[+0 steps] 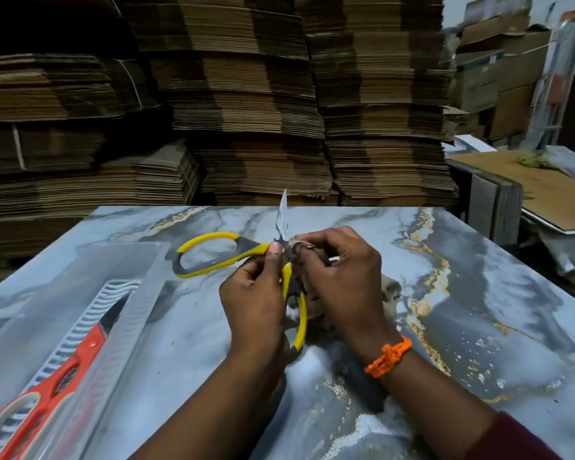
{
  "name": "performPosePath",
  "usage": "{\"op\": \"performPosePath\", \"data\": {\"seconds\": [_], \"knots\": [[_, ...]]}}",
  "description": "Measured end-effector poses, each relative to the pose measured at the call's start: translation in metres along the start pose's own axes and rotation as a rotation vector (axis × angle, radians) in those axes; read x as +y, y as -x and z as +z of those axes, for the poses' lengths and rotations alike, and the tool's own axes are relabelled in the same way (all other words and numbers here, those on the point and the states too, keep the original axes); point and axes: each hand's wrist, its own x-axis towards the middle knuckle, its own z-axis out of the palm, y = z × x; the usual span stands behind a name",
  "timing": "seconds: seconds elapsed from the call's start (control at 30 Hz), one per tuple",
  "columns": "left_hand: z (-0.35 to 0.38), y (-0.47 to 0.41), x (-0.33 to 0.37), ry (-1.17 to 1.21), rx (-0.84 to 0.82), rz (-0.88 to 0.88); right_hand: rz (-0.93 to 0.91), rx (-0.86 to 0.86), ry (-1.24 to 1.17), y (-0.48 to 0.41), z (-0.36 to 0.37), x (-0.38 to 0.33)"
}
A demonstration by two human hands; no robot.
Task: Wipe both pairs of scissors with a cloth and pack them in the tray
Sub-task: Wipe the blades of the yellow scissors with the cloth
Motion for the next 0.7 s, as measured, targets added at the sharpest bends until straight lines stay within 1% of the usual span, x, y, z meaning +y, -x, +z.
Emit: {"op": "performPosePath", "data": {"seconds": [0.17, 0.23, 0.37, 0.47, 0.53, 0.57, 0.63, 0.7], "knots": [[0.003, 0.004, -0.001, 0.043, 0.000, -0.122, 0.101, 0.029, 0.050, -0.012, -0.007, 0.018], [0.002, 0.004, -0.003, 0.044, 0.008, -0.137, 0.120, 0.039, 0.098, -0.016, -0.010, 0.027], [0.001, 0.000, -0.002, -0.009, 0.002, -0.048, 0.184, 0.100, 0.216, -0.027, -0.027, 0.051], [0.002, -0.001, 0.000, -0.019, 0.019, -0.008, 0.203, 0.190, 0.170, -0.031, -0.043, 0.050], [0.002, -0.001, 0.000, -0.021, 0.042, -0.032, 0.162, 0.207, 0.090, -0.028, -0.045, 0.035], [0.002, -0.001, -0.001, -0.025, 0.043, -0.033, 0.122, 0.183, 0.058, -0.024, -0.041, 0.026], [0.002, -0.002, 0.000, -0.024, 0.037, -0.023, 0.010, 0.092, 0.036, -0.012, -0.026, 0.012], [0.002, -0.001, 0.000, -0.058, 0.032, 0.041, -0.092, 0.008, 0.040, 0.002, -0.007, 0.005]]}}
